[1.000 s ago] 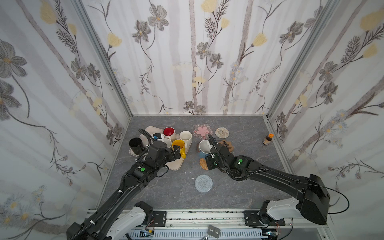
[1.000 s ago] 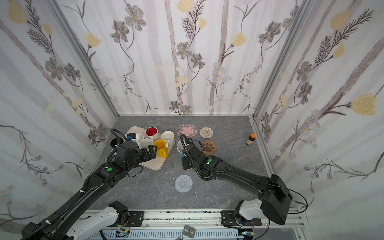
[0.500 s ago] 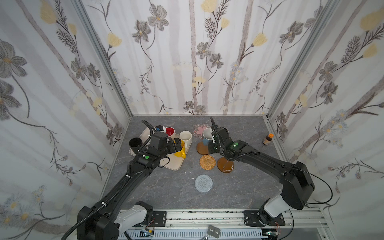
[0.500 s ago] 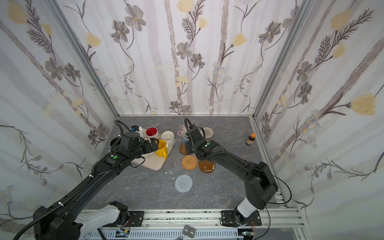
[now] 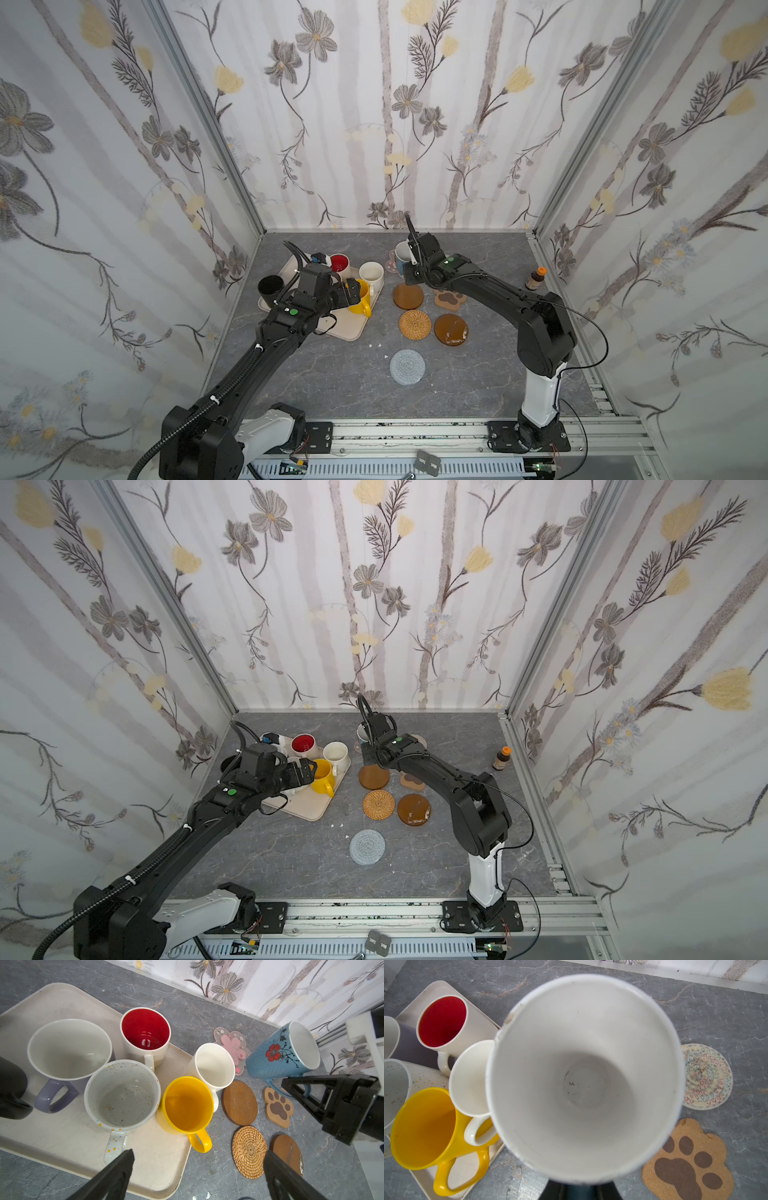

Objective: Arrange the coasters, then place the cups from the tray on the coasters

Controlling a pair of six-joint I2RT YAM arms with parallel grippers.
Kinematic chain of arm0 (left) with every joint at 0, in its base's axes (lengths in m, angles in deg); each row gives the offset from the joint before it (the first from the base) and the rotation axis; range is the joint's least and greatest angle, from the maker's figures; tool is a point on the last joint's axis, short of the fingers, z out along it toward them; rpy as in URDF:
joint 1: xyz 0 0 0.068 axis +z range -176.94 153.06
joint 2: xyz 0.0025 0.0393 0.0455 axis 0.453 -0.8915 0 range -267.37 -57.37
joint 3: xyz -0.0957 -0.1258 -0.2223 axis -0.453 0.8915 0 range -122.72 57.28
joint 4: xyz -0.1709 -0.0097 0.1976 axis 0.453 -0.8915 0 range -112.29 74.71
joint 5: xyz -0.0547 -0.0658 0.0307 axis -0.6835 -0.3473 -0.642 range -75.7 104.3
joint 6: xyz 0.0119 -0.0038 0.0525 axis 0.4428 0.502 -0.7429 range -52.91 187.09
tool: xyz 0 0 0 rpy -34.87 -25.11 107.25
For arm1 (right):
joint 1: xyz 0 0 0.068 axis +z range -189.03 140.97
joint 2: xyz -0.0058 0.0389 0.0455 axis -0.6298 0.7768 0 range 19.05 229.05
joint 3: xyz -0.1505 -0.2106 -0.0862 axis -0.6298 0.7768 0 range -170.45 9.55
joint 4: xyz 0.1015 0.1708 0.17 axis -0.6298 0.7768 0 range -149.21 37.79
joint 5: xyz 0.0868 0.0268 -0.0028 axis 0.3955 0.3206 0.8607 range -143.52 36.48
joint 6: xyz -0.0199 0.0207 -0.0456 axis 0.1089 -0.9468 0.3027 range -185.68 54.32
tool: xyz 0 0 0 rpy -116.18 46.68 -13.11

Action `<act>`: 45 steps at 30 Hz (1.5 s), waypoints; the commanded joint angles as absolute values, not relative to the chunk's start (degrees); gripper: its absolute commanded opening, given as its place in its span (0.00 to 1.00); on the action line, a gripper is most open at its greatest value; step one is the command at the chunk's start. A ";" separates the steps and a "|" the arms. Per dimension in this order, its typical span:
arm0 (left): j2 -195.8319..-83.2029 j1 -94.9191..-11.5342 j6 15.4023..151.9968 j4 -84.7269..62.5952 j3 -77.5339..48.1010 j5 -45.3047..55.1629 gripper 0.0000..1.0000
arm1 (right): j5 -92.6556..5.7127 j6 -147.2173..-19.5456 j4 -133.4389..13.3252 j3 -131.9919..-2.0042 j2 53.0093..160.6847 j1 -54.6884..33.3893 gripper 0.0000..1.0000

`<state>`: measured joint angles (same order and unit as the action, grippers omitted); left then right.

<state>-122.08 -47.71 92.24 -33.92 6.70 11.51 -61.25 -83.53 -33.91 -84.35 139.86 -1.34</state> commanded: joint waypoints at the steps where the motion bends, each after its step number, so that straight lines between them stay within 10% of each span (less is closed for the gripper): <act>1: -121.54 -47.64 91.09 -32.31 7.68 11.84 1.00 | -62.04 -81.44 -34.23 -88.58 142.83 -1.63 0.00; 45: -117.13 -47.56 91.44 -32.34 12.42 11.63 1.00 | -62.75 -80.18 -27.07 -109.98 162.92 -5.58 0.09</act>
<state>-117.06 -47.67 91.12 -33.53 12.53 11.47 -62.23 -79.77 -23.77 -109.38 162.85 -5.62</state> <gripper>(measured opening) 0.997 0.159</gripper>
